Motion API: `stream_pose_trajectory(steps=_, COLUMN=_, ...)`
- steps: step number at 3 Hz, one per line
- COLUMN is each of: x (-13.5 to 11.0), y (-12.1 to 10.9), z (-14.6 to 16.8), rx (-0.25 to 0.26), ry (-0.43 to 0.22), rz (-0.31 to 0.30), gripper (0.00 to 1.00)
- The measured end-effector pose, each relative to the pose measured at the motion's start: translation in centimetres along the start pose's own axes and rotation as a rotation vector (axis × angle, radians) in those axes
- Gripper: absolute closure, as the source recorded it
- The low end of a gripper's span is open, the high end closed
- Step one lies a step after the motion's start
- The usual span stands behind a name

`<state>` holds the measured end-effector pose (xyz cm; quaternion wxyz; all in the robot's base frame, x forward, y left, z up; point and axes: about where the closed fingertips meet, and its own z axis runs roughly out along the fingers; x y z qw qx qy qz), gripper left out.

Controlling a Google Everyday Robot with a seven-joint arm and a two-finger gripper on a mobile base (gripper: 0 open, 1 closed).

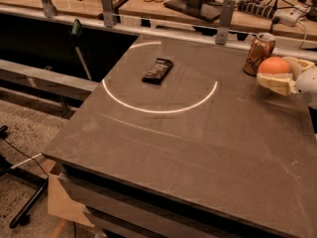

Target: Move orange near orange can

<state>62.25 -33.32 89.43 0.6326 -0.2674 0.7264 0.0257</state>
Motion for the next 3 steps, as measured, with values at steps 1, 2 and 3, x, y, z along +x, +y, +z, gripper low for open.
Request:
stream_pose_trajectory(steps=1, x=1.02, y=0.34, z=0.93, rx=-0.007, ry=0.017, rz=0.025, gripper=0.36)
stream_pose_trajectory(steps=2, x=1.76, y=0.95, z=1.68, rx=-0.015, ry=0.027, rz=0.041, gripper=0.05)
stream_pose_trajectory(steps=3, x=1.63, y=1.03, z=1.75, rx=-0.016, ry=0.025, rz=0.040, gripper=0.00)
